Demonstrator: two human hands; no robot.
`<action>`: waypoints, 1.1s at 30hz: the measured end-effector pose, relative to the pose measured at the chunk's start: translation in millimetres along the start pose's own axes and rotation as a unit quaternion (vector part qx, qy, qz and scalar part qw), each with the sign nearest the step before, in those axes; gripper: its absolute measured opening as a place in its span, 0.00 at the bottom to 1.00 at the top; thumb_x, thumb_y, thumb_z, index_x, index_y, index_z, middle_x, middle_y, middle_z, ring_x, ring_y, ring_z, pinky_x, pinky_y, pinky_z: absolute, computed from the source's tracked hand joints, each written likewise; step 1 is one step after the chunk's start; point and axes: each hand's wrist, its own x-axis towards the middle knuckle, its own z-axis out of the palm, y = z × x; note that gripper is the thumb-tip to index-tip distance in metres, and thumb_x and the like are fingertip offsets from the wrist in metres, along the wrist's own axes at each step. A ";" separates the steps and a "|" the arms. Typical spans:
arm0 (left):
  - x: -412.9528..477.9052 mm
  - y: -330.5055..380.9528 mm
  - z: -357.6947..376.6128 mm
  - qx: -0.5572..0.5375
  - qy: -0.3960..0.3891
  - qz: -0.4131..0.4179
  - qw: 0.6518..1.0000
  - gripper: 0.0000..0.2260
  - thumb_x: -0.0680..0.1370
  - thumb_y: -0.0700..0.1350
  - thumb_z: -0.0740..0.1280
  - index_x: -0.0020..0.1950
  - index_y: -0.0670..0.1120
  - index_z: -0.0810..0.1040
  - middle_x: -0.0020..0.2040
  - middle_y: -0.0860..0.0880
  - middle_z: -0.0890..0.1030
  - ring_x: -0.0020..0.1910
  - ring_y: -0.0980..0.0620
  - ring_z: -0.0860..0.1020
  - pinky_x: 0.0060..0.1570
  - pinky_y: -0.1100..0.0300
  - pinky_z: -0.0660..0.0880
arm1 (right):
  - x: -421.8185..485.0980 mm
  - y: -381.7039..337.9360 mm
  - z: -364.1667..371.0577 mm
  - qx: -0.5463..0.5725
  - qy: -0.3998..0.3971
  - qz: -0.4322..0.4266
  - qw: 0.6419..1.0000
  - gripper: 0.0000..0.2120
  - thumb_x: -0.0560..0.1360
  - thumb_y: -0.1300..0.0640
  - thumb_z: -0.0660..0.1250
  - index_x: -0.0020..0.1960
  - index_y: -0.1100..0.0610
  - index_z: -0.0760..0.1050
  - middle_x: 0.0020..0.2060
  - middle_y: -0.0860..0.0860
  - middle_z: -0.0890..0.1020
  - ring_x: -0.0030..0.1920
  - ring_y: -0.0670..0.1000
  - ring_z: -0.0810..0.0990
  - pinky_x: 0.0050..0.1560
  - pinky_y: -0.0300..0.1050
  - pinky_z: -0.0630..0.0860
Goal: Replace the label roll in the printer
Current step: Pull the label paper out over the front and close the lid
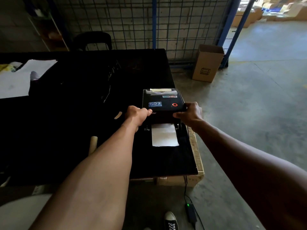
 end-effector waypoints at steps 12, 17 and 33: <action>-10.3 -26.9 13.6 -0.013 0.029 -0.050 0.998 0.17 0.73 0.48 0.73 0.58 0.40 0.80 0.56 0.42 0.83 0.55 0.43 0.82 0.57 0.49 0.79 | -15.9 23.3 16.6 0.030 -0.017 0.040 0.999 0.18 0.65 0.57 0.79 0.54 0.54 0.84 0.47 0.56 0.86 0.50 0.56 0.83 0.56 0.51 0.81; -13.2 -25.5 15.1 0.010 0.046 -0.046 0.998 0.15 0.76 0.46 0.71 0.59 0.39 0.80 0.57 0.41 0.82 0.56 0.43 0.81 0.57 0.49 0.79 | -17.8 24.8 11.7 0.074 -0.022 0.059 0.995 0.16 0.65 0.53 0.62 0.47 0.52 0.84 0.42 0.56 0.85 0.45 0.60 0.83 0.47 0.54 0.81; -18.5 -28.8 16.3 0.036 0.052 -0.060 0.996 0.16 0.78 0.46 0.70 0.61 0.38 0.79 0.60 0.42 0.81 0.59 0.44 0.80 0.50 0.58 0.74 | -10.6 38.8 22.1 0.164 0.000 0.148 0.975 0.22 0.68 0.58 0.70 0.62 0.47 0.79 0.55 0.54 0.84 0.56 0.58 0.83 0.59 0.57 0.80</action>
